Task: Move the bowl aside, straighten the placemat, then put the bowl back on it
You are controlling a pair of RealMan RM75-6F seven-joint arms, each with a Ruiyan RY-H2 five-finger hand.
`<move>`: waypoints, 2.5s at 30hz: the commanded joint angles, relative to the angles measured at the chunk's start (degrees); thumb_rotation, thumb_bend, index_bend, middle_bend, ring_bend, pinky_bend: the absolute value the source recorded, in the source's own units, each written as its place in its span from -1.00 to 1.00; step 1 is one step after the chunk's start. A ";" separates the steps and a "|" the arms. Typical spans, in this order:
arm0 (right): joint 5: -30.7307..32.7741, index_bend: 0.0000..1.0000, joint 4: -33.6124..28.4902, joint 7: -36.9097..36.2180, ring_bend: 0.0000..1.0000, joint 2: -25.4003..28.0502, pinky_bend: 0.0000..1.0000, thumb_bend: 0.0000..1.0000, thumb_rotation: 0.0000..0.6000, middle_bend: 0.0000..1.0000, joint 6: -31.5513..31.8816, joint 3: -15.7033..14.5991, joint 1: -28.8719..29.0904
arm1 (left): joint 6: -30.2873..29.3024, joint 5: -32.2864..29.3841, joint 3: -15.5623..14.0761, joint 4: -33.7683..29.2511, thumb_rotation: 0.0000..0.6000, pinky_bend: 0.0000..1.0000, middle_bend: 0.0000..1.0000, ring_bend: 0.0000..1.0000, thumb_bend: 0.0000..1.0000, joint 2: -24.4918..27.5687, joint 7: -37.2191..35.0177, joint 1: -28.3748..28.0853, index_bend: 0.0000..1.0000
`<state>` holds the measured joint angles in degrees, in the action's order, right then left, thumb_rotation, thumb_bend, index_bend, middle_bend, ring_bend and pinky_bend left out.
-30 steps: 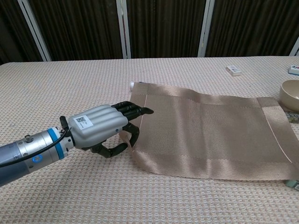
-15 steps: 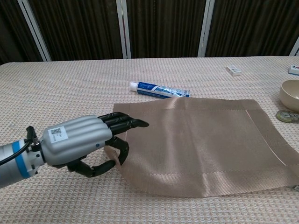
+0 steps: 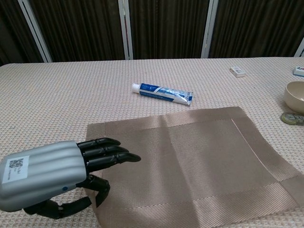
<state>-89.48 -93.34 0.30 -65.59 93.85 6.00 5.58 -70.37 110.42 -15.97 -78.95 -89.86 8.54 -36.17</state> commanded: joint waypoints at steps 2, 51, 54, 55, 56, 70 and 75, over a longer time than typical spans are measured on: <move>-0.52 -1.00 -0.41 0.08 -1.00 0.09 -1.00 -1.00 1.00 -1.00 0.28 -0.17 -0.24 | -0.89 -0.93 -0.99 0.38 1.00 -1.00 -1.00 -1.00 0.11 1.98 0.05 1.83 0.44; -1.05 -1.00 -1.43 1.56 -1.00 0.21 -1.00 -1.00 1.00 -1.00 -1.60 -0.27 -0.59 | -16.38 -1.25 -0.40 0.80 1.00 -1.00 -1.00 -1.00 -1.00 14.15 -8.33 11.70 -1.00; 0.44 -1.00 -1.32 1.87 -1.00 0.12 -1.00 -1.00 1.00 -1.00 -4.17 -0.18 0.28 | -18.58 -5.80 3.51 -0.94 1.00 -1.00 -1.00 -1.00 -1.00 15.59 -8.48 12.65 -1.00; 1.04 -1.00 -1.26 1.94 -1.00 0.11 -1.00 -1.00 1.00 -1.00 -5.29 -0.07 0.74 | -18.88 -7.60 4.83 -1.58 1.00 -1.00 -1.00 -1.00 -1.00 15.89 -8.25 12.97 -1.00; 1.91 -1.00 -1.17 2.13 -1.00 0.18 -1.00 -1.00 1.00 -1.00 -6.99 0.11 1.47 | -18.92 -9.71 6.26 -2.49 1.00 -1.00 -1.00 -1.00 -1.00 16.21 -7.81 13.36 -1.00; 14.56 -0.91 6.51 6.05 -1.00 -2.59 -1.00 -1.00 1.00 -1.00 -30.86 5.91 15.61 | -19.87 -26.38 17.04 -8.35 1.00 -1.00 -1.00 -1.00 -1.00 17.10 -2.28 17.66 -1.00; 19.59 -0.65 12.66 8.15 -1.00 -6.04 -1.00 -1.00 1.00 -1.00 -38.51 7.40 20.91 | -20.19 -27.69 18.66 -9.63 1.00 -1.00 -1.00 -1.00 -1.00 18.03 0.22 18.33 -1.00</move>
<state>-72.96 -84.15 7.09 -69.34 59.00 12.07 23.36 -90.46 83.00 2.34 -88.26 -72.09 8.29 -18.10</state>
